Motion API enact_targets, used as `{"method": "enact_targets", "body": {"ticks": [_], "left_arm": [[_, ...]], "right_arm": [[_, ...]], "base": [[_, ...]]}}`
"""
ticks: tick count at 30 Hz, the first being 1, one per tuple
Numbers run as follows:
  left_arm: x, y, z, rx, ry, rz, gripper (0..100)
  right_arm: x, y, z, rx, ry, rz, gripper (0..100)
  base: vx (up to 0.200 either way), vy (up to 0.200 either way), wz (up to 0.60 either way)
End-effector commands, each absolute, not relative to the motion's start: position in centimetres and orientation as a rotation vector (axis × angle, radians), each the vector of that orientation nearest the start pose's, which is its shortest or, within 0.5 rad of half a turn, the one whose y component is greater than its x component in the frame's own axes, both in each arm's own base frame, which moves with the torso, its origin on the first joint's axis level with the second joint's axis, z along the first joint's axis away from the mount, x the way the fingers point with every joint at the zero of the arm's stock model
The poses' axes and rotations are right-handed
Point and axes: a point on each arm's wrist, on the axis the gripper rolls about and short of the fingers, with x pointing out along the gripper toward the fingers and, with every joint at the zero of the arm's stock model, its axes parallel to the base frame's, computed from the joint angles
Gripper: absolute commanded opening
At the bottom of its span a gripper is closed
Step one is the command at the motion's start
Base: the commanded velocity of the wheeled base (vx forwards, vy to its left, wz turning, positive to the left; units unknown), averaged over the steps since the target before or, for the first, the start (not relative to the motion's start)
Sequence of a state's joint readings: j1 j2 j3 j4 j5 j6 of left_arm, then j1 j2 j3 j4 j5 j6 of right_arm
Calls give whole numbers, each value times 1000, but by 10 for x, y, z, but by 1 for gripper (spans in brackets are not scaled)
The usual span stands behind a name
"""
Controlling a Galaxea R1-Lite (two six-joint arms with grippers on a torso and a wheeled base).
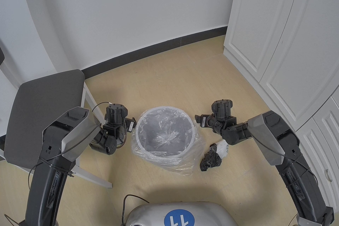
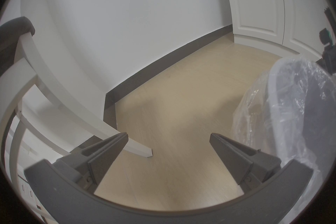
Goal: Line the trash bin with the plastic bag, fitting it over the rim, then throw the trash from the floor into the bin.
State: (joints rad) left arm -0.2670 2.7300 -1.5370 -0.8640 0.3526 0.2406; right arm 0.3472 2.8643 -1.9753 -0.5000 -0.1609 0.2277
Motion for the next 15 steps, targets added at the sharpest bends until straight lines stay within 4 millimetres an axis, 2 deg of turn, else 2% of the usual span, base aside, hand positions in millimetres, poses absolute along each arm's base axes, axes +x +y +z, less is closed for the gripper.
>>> {"method": "enact_targets", "body": {"ticks": [1,3,4,11,15], "left_arm": [[475,-123,-17,328,284,52,100],[474,-122,-17,328,284,52,100],[466,-121,-9,325,269,52,100],[439,-119,10,318,241,45,100],[417,-120,26,309,221,29,100]], "right_arm": [[503,175,13,141,374,131,100],[502,175,13,140,377,131,100],[485,169,26,149,389,111,100],[443,150,35,218,375,38,100],[409,140,52,288,343,38,100]], "base": [[0,0,0],[0,0,0],[0,0,0],[0,0,0],[0,0,0]]}}
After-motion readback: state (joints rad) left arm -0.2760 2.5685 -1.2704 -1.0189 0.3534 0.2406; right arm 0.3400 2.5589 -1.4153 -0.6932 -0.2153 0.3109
